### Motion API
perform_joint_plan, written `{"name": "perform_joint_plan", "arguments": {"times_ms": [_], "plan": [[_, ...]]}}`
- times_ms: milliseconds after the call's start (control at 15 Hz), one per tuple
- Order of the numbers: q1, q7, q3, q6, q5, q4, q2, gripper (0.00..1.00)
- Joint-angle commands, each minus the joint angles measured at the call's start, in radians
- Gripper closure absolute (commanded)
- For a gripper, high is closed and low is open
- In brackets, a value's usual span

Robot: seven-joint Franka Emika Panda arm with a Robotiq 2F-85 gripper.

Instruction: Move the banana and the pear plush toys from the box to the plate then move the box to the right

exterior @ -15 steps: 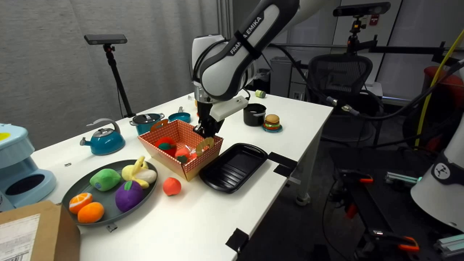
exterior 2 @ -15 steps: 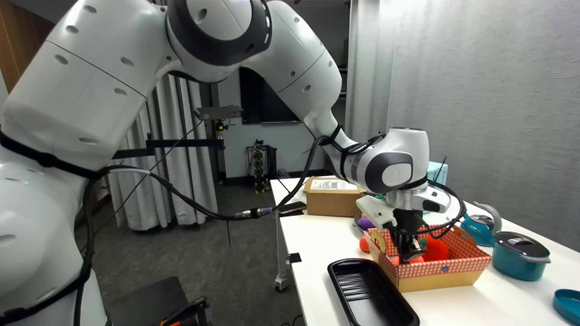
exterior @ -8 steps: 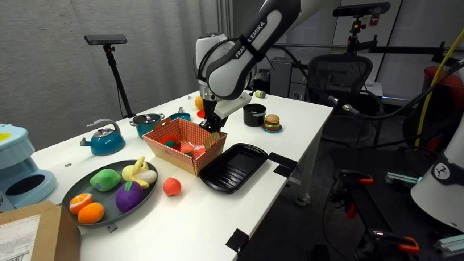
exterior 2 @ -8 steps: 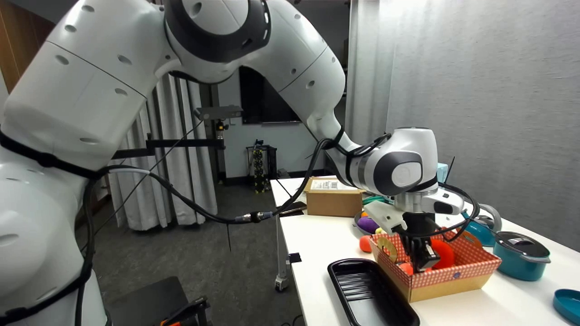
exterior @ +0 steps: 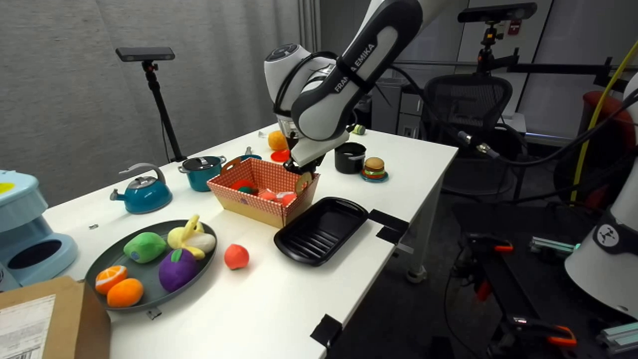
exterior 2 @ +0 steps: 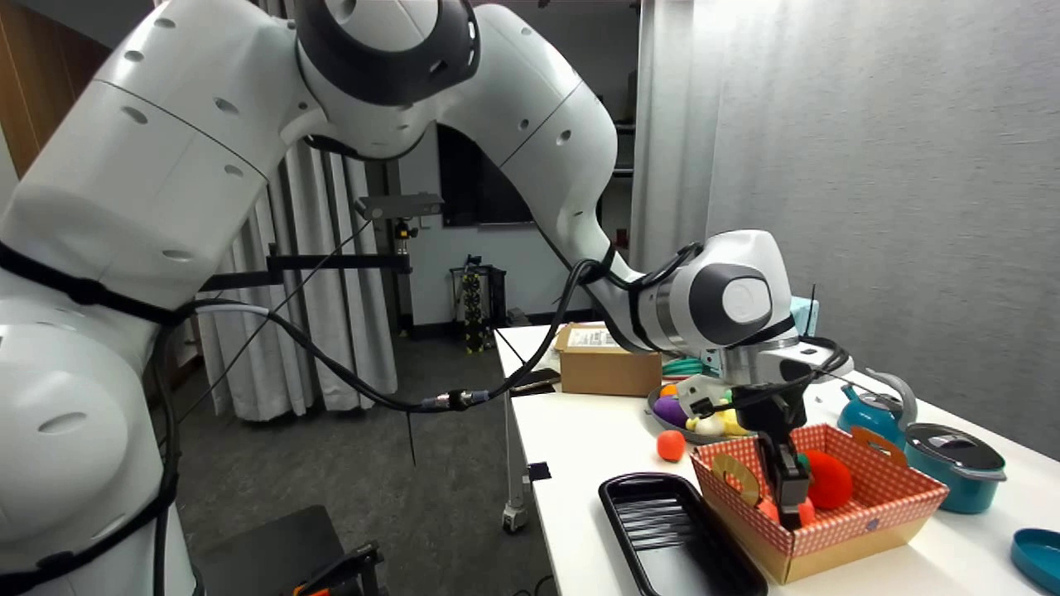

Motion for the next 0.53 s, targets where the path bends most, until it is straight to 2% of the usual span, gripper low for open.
{"name": "perform_joint_plan", "arguments": {"times_ms": [0,467], "plan": [[0.044,0.213,-0.050,-0.110,-0.089,0.038,0.021,1.00],[0.034,0.548,-0.030,-0.356,-0.193,0.106,0.052,1.00]]}}
